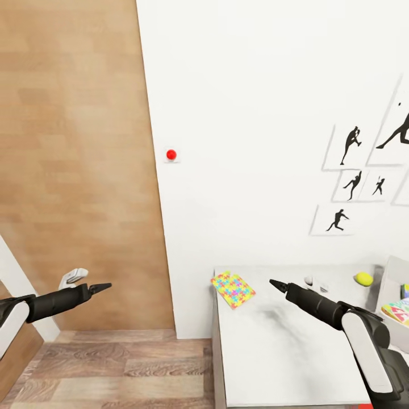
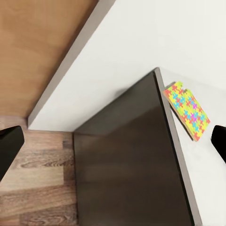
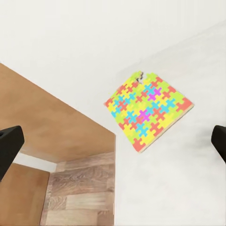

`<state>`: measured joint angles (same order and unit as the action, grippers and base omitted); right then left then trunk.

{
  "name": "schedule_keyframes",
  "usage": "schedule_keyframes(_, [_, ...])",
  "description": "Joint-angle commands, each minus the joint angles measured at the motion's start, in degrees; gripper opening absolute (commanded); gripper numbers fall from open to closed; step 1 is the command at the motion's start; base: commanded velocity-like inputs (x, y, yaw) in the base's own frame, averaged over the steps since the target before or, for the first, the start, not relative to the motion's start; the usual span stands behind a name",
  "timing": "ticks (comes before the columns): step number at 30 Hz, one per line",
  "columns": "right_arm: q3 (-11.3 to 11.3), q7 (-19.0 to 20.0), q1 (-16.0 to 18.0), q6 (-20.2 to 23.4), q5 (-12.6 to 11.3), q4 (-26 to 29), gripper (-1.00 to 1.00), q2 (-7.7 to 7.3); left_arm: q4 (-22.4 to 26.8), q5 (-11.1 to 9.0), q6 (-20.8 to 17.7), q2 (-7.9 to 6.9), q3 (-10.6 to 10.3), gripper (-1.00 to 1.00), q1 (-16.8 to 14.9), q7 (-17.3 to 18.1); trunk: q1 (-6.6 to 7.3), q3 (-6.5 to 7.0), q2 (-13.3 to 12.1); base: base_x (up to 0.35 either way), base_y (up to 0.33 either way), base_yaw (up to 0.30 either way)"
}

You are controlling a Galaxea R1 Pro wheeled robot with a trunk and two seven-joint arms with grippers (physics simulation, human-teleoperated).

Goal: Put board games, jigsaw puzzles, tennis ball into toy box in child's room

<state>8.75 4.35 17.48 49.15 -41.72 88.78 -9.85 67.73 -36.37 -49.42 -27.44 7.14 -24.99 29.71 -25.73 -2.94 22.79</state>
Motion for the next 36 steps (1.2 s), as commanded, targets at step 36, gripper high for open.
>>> schedule_keyframes(36, [-2.9, 0.5, 0.1, -0.4, 0.2, 0.2, 1.0, -0.04, 0.0, 0.0, -0.1, 0.02, -0.1, 1.0, -0.1, 0.2, -0.05, -0.05, 0.1, 0.014, 0.041, 0.021])
